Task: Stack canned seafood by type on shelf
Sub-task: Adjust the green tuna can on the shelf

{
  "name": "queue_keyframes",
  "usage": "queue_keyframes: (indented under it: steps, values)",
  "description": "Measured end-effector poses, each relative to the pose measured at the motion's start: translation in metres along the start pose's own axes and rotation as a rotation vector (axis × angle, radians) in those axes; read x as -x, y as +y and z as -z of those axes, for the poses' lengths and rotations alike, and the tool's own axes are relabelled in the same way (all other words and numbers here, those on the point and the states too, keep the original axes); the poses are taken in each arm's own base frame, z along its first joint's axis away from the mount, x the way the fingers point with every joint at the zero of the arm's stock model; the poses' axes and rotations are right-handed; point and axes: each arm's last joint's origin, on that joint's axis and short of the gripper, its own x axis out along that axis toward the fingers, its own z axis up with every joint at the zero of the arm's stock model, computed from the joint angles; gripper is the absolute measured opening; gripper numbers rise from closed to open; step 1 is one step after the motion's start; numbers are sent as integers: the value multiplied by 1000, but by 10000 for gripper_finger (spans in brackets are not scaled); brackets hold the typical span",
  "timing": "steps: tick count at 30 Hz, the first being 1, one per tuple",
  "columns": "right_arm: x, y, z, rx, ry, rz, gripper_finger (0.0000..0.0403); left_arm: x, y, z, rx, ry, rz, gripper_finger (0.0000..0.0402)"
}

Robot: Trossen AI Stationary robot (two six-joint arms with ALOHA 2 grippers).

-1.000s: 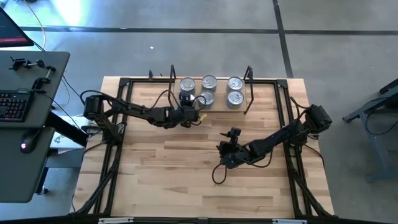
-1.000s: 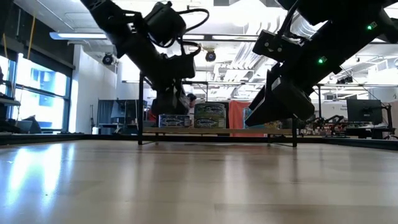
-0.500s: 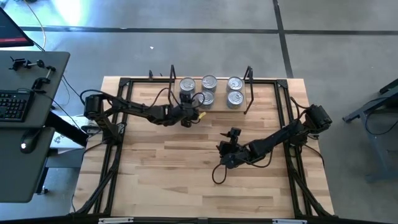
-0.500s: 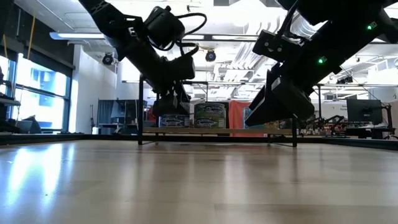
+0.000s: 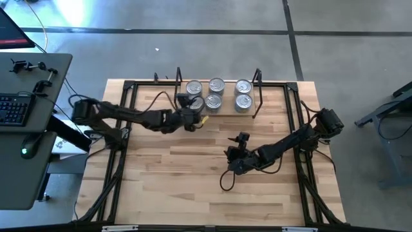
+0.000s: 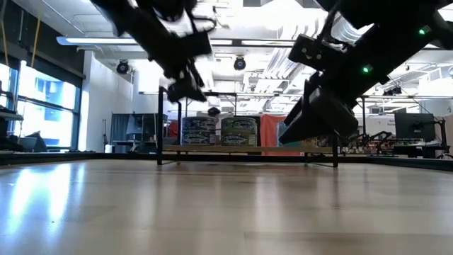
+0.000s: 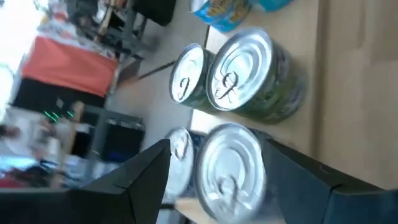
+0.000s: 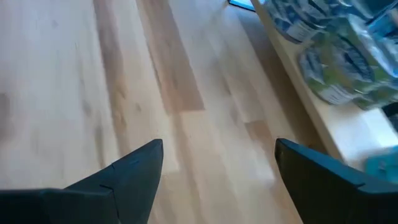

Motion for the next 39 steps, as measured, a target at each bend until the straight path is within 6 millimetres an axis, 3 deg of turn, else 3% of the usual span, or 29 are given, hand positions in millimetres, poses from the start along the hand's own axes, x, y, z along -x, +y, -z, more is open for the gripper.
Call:
queue_keyframes:
  steps: [7,13,17,22,30,35,39]
  values:
    - [17,-21,34,-94,-25,81,287,51,-1,10,330,42,169,228]
    - [37,-33,59,-327,-182,36,254,67,-52,31,483,-81,257,195]
    - [35,-37,50,-489,-323,-73,227,74,-80,48,599,-242,288,177]
    - [11,-65,-2,-470,-358,-171,174,86,-89,58,663,-328,281,164]
    - [-49,-128,-76,-285,-113,-123,74,104,-92,57,630,-358,281,161]
    - [-94,-172,-95,-322,-35,-116,21,107,-96,60,590,-346,293,161]
    - [-133,-195,-87,-342,19,-171,3,108,-99,62,566,-331,300,161]
